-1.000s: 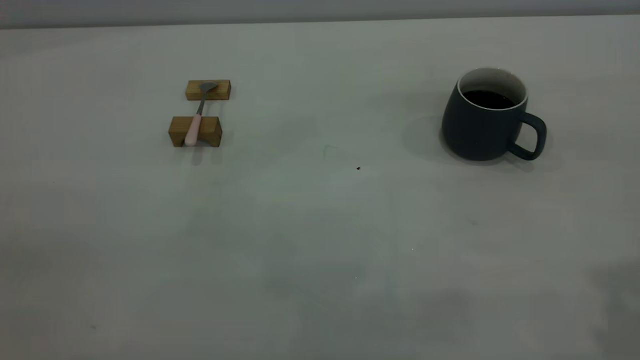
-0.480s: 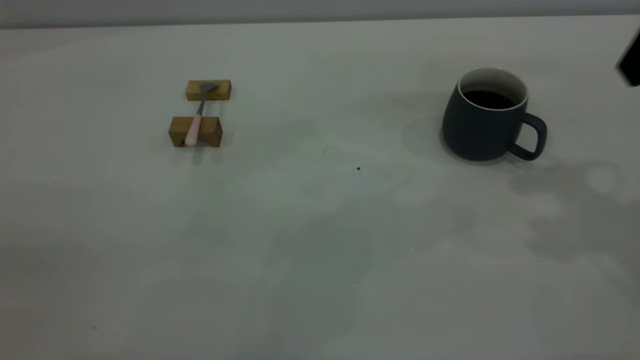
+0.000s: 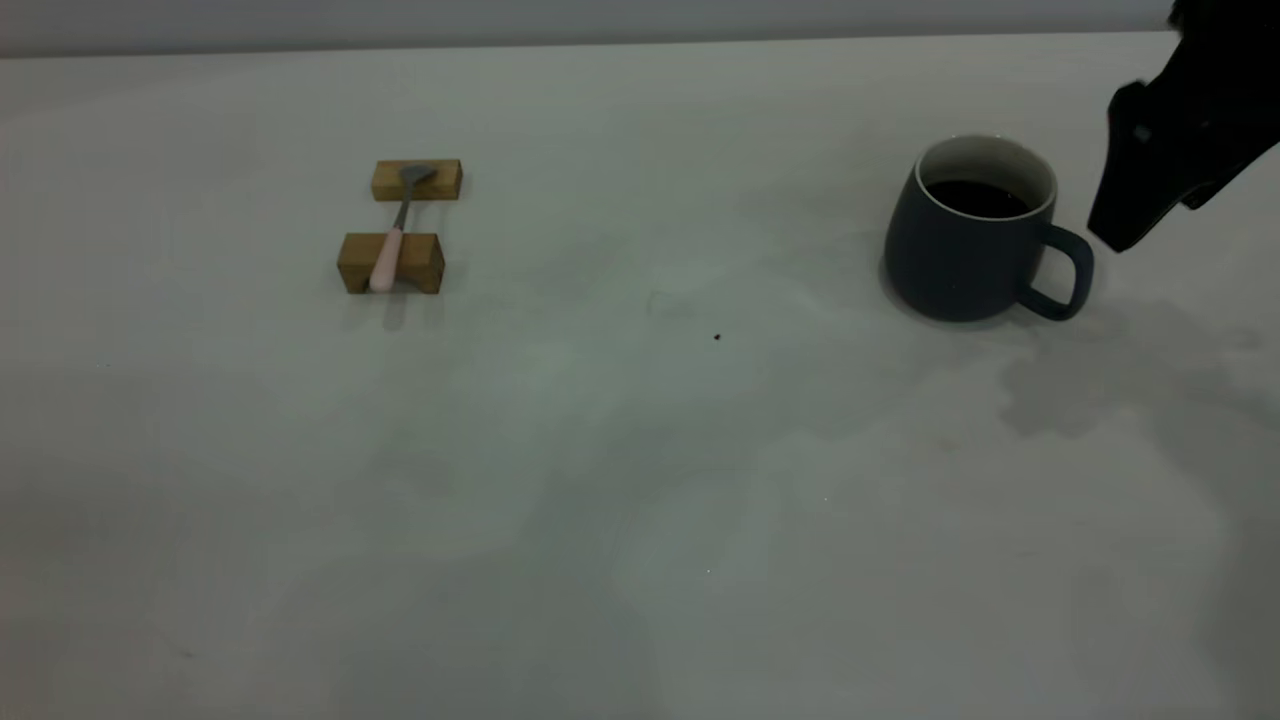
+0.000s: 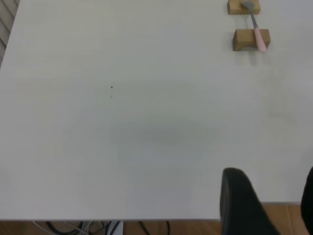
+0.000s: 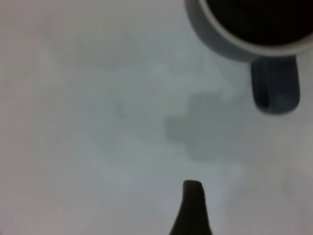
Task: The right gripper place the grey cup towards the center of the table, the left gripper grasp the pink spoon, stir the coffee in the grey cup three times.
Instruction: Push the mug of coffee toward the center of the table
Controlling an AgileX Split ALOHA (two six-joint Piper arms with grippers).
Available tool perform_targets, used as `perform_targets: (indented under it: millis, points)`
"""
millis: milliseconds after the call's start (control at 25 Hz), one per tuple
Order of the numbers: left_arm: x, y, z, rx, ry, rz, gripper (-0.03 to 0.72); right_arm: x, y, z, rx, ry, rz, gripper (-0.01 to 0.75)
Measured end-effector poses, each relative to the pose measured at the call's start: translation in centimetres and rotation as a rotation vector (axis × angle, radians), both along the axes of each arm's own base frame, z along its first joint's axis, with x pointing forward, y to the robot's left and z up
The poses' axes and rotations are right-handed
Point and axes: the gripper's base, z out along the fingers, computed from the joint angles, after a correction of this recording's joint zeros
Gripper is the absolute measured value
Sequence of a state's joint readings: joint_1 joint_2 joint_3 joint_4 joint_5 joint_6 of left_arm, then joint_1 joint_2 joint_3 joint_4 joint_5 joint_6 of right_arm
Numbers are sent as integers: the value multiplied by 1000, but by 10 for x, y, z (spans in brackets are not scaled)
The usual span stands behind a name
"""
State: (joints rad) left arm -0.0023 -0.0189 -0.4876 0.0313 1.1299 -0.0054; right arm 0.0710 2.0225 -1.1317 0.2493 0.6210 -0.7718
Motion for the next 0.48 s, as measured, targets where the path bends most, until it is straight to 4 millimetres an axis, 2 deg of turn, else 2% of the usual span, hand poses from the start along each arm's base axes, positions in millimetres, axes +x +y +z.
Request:
perform_targets:
  millis: [120, 480]
  points:
    - [0, 0, 0, 0, 0, 0, 382, 12, -1, -15, -29, 5, 40, 687]
    - [0, 0, 0, 0, 0, 0, 382, 39, -2, -40, -64, 3, 79, 682]
